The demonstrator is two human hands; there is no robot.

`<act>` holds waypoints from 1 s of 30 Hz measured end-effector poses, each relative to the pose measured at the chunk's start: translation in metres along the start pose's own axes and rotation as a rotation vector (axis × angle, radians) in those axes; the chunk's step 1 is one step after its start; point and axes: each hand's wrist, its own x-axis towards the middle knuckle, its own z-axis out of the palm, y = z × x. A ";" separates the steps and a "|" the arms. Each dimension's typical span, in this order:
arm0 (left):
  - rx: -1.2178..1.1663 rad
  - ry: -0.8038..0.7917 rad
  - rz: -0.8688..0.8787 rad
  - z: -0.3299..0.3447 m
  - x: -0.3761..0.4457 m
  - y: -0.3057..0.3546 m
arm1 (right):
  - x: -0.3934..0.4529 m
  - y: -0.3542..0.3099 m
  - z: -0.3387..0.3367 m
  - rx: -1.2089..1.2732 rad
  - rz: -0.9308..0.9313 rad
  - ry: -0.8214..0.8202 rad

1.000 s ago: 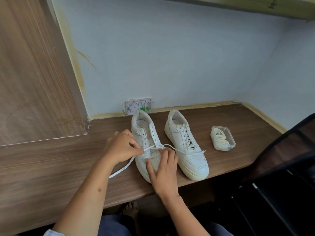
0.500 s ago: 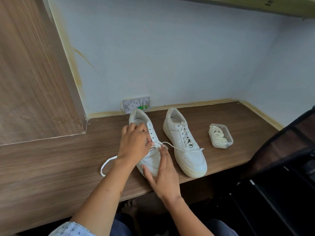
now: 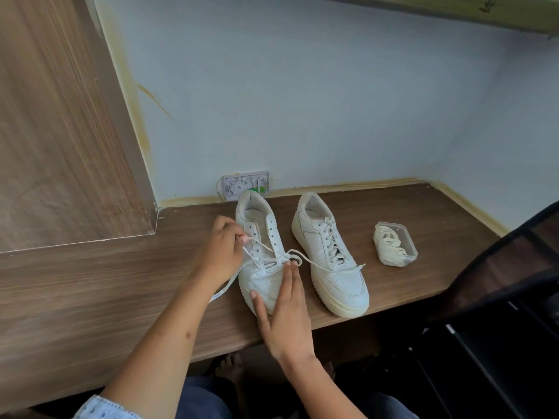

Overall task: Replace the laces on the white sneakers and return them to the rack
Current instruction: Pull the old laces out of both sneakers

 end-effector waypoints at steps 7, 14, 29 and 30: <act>0.146 -0.053 0.147 0.000 -0.003 0.023 | 0.003 0.002 0.003 0.001 -0.013 0.031; 0.283 -0.064 0.149 0.003 -0.001 0.028 | 0.017 0.015 -0.005 0.054 -0.059 -0.040; 0.251 -0.035 -0.019 -0.019 -0.012 0.021 | 0.054 0.033 -0.015 -0.003 -0.063 -0.159; 0.242 -0.001 0.019 -0.013 -0.009 0.023 | 0.056 0.036 -0.015 0.001 -0.078 -0.175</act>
